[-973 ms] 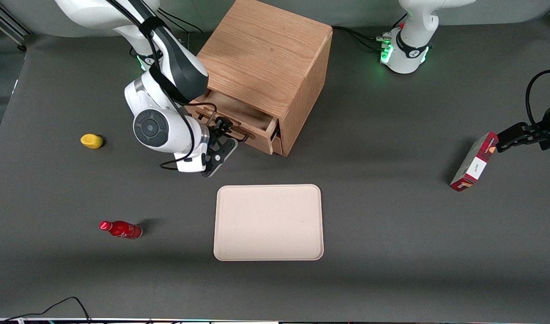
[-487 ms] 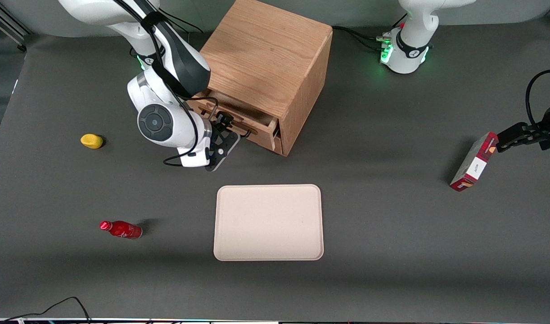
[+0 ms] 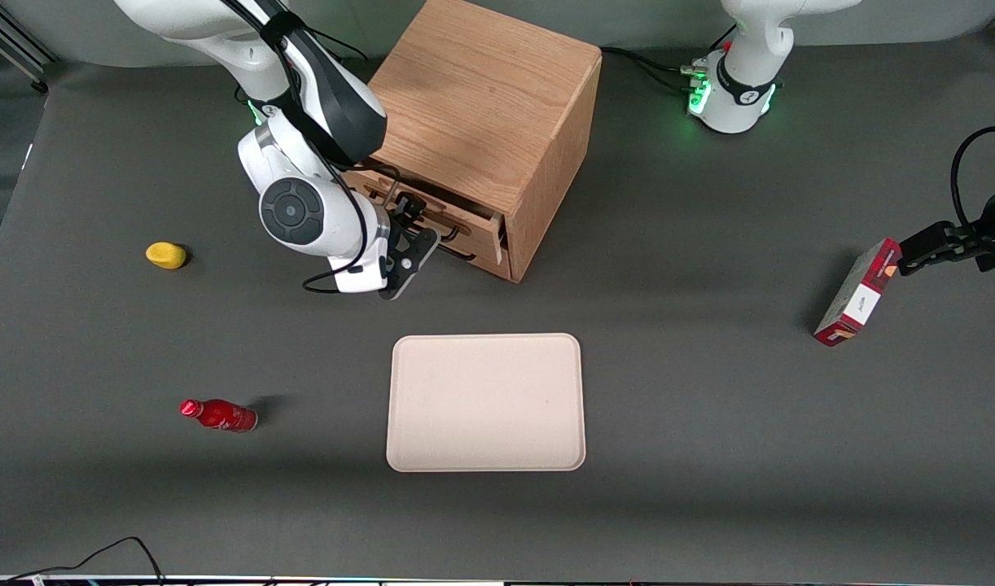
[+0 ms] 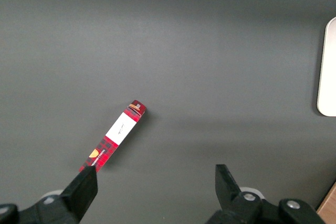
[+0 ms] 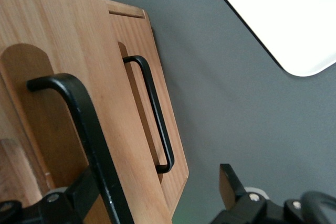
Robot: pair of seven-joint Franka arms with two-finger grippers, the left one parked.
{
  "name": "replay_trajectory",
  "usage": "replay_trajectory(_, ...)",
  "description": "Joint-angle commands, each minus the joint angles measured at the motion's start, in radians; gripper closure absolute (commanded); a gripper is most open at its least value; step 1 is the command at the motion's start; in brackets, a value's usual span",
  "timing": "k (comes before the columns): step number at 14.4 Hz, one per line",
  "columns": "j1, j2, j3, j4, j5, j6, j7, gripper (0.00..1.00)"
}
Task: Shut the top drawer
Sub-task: 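Keep pushing the drawer front until flush with the cabinet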
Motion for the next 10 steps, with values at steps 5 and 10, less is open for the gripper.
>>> replay_trajectory(5,-0.017,-0.034,0.055,-0.045,-0.006,-0.005,-0.009,0.0)
replay_trajectory(10,-0.017,-0.032,0.063,-0.045,-0.006,-0.005,-0.012,0.0)
